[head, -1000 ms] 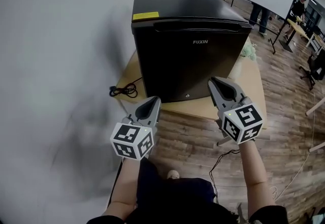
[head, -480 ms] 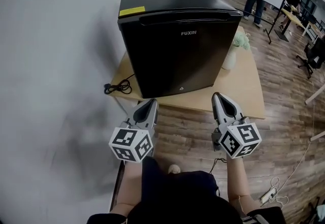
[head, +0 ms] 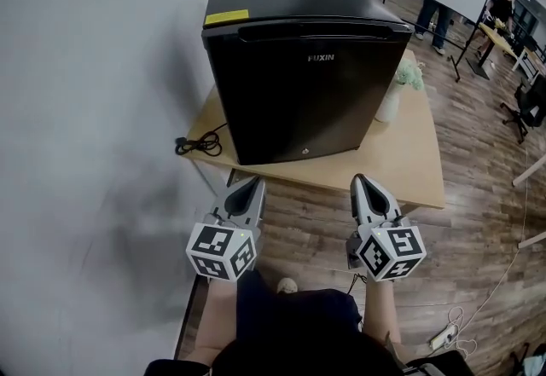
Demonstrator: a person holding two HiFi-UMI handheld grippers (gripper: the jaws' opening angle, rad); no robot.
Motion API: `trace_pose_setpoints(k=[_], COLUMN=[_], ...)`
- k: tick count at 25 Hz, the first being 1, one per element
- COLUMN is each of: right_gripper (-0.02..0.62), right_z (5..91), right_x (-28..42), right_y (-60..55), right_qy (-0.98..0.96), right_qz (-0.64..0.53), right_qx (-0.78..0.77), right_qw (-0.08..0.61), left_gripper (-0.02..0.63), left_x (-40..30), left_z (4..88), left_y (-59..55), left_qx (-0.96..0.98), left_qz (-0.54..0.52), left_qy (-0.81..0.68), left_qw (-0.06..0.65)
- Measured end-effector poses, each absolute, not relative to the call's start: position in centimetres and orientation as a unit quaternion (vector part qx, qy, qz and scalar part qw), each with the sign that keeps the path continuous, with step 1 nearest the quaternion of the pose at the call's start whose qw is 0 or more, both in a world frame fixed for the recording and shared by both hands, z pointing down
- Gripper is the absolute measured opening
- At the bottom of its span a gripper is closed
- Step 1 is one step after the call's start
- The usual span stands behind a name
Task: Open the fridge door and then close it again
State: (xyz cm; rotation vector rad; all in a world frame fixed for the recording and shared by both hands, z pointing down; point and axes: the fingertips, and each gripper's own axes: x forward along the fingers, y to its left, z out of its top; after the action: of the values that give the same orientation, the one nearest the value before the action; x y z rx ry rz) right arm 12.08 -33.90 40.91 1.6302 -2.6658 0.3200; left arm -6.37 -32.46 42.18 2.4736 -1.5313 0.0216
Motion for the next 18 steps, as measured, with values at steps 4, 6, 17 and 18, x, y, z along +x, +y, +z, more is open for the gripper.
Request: trace_pose_setpoints(k=[4,6,17,18], right_gripper=[-0.011,-0.011,-0.011,-0.011], right_z=[41.0,41.1,41.2,41.2], right_x=[11.2,10.7,9.5,9.4], right_y=[-33.6,-33.4,-33.3,-33.3], right_qy=[-0.856,-0.858,-0.862,-0.862], right_qz=[0.108,0.114,0.118,0.117], right_qx=[0.506,0.5,0.494,0.493], right_qw=[0.001,-0.003,-0.001,0.0], left_gripper=[0.008,0.008,0.008,0.008], left_x=[-6.4,-6.5,-6.9,-6.9], left_z=[42.1,42.2,42.3,42.3], left_y=[-32.3,-32.2,-32.2,-32.2], left_qx=[0.843,0.843,0.844,0.845], left_qz=[0.009,0.011,0.008,0.008], left_qy=[-0.525,-0.526,-0.522,-0.522], left_qw=[0.115,0.115,0.12,0.12])
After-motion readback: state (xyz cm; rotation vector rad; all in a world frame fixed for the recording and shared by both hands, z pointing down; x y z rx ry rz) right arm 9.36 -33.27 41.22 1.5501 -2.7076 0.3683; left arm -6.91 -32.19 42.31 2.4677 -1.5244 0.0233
